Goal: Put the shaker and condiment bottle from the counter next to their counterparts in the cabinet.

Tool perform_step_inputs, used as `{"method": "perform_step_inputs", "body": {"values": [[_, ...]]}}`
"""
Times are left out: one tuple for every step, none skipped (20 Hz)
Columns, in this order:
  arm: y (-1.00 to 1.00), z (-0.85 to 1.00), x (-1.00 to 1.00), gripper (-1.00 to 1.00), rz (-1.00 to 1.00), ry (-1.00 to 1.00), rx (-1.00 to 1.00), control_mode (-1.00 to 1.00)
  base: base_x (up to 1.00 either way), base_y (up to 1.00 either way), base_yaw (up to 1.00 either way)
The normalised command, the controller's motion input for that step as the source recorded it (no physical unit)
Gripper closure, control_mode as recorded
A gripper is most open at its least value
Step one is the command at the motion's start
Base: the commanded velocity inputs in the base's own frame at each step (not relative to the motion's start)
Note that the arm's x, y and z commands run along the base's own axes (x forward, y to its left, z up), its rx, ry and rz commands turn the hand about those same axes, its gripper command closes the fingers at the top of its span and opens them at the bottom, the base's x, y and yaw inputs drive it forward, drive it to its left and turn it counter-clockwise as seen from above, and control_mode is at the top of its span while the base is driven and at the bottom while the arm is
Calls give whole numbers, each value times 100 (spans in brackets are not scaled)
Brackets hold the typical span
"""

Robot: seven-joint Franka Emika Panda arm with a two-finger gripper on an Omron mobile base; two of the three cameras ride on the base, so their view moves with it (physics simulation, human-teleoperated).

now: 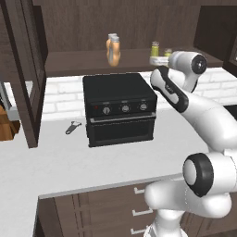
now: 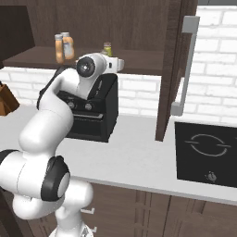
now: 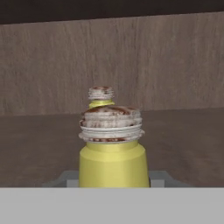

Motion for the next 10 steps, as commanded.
{"method": "perform_step_inputs", "body": {"values": [[0,-8,0,100,0,0,-1,-100,0,0,0],[0,0,0,100,0,0,0,-100,0,0,0],[0,0,0,100,-3,0,0,-100,0,0,0],[0,0,0,100,-5,0,0,-100,0,0,0],[0,0,0,100,-6,0,0,-100,0,0,0],[0,0,0,100,-7,0,0,-100,0,0,0],[0,-3,0,100,-7,-3,0,-100,0,0,0],[0,0,0,100,-8,-2,0,-100,0,0,0],[0,-1,0,100,-8,-1,0,-100,0,0,0],[0,-2,0,100,-8,-2,0,-100,0,0,0]]}}
